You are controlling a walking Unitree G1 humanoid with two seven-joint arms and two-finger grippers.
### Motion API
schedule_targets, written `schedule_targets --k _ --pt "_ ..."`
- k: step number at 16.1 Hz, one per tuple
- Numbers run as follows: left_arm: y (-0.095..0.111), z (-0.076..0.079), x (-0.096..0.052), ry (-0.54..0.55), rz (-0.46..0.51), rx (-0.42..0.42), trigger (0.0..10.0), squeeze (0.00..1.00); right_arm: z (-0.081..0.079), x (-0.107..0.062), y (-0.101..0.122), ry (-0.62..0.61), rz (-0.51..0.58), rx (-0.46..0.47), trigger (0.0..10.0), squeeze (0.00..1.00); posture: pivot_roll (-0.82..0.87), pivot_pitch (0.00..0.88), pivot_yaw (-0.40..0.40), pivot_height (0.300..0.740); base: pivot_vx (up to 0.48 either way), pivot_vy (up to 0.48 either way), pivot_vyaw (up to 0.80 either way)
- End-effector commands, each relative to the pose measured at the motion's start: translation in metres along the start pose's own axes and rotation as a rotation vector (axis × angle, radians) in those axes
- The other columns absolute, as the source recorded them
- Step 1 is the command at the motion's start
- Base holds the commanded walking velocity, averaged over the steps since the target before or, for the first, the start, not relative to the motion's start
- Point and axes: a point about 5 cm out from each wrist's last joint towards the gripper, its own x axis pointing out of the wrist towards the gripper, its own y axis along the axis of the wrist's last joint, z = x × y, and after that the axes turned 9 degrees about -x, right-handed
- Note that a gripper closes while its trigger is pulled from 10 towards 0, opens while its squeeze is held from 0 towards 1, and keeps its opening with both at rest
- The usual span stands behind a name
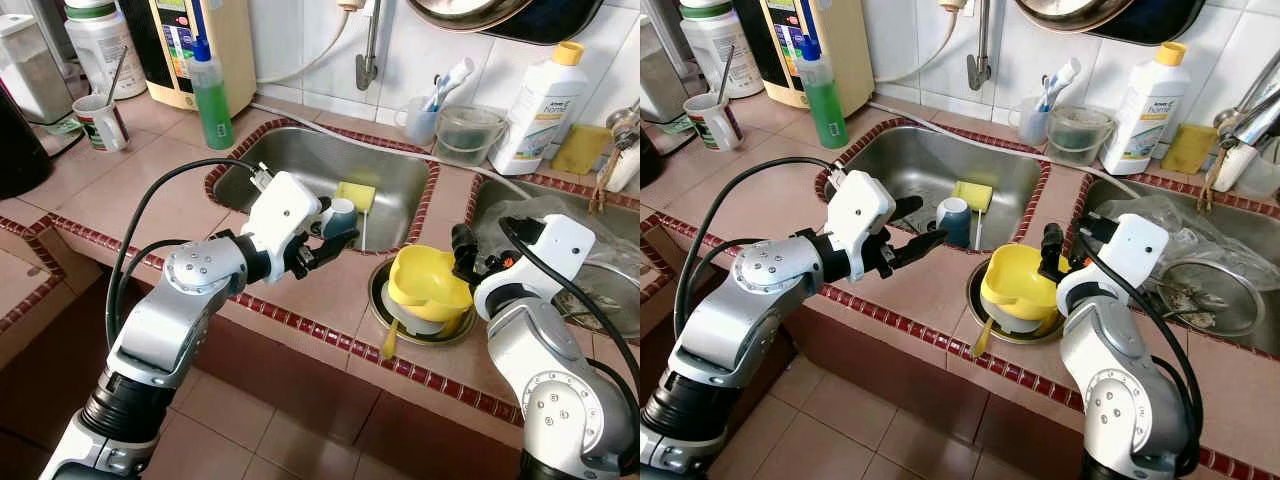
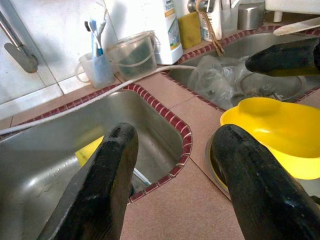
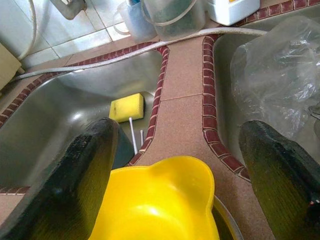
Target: Kitchen organization
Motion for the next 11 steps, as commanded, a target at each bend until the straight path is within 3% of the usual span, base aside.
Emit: schedule_targets --k 1,6,7,11 --pt "0.004 -0.001 0.001 -0.001 0.007 0.019 10.0 0.0 -0.001 -0.002 0.005 -0.001 0.022 0.002 10.0 0.0 -0.08 0.072 -0.019 0.74 0.0 0.0 0.0" --pt "0.004 -0.001 0.002 -0.003 0.008 0.022 10.0 0.0 0.0 -0.003 0.007 -0.029 0.019 -0.007 10.0 0.0 -0.08 0.072 -0.019 0.74 0.0 0.0 0.0" --pt "0.006 0.005 0.001 -0.025 0.02 0.049 10.0 0.0 -0.005 0.001 -0.029 -0.113 -0.211 0.093 10.0 0.0 -0.06 0.07 -0.023 0.74 0.0 0.0 0.0" --pt "0.006 0.005 0.002 -0.028 0.021 0.045 10.0 0.0 -0.005 0.0 -0.028 -0.117 -0.21 0.098 10.0 0.0 -0.06 0.068 -0.022 0.74 0.0 0.0 0.0"
